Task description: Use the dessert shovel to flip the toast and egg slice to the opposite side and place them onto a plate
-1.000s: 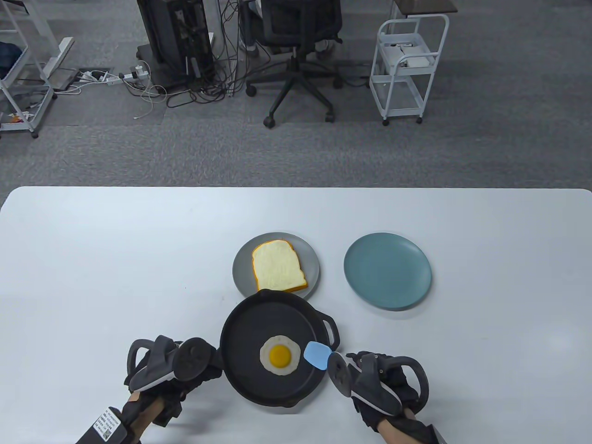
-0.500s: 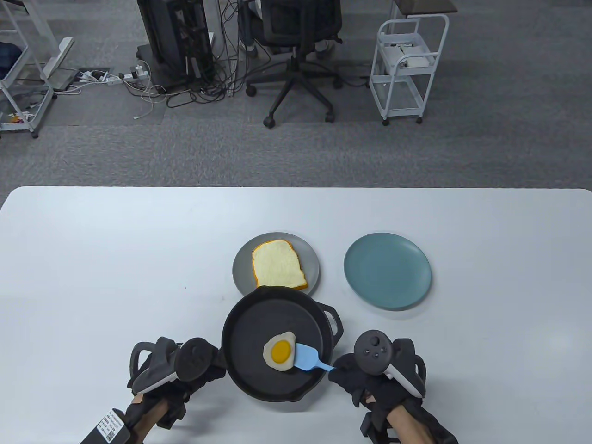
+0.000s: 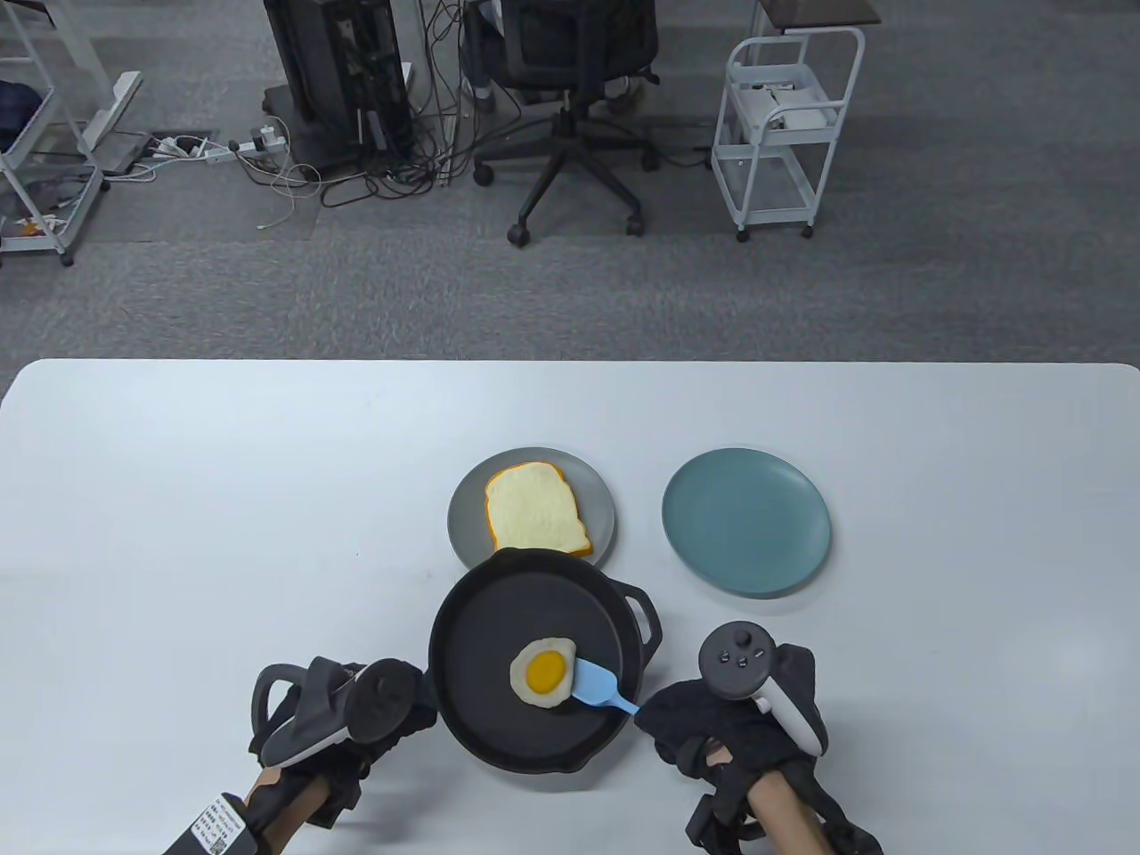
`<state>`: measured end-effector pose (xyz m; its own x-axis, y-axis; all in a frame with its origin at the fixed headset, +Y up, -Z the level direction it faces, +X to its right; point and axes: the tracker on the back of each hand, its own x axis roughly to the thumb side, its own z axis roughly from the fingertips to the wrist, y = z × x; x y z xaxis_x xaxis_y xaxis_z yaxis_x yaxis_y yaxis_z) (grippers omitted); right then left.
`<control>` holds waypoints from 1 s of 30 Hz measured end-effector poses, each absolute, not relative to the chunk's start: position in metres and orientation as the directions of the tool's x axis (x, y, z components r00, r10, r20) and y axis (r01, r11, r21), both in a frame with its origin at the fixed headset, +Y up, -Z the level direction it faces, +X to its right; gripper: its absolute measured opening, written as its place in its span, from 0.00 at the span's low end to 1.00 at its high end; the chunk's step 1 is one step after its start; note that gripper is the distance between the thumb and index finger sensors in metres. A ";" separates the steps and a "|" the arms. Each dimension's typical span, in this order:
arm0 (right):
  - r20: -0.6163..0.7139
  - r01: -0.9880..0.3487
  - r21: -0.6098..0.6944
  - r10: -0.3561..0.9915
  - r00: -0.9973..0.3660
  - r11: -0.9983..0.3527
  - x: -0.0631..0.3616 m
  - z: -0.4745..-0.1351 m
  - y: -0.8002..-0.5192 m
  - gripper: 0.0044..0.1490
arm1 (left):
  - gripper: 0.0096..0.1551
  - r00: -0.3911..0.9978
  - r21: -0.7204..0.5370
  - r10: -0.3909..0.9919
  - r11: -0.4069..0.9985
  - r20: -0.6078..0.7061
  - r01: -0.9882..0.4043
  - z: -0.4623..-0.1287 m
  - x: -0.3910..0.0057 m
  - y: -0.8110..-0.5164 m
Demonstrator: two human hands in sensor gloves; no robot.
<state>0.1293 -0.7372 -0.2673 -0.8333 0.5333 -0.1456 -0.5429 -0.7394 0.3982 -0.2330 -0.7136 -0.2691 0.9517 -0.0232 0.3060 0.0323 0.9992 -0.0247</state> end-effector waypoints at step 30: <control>-0.164 -0.593 0.435 0.588 -0.792 -0.677 0.119 -0.267 -0.751 0.30 | 0.26 0.965 0.047 -0.115 0.993 0.235 0.107 -0.254 -0.216 -0.705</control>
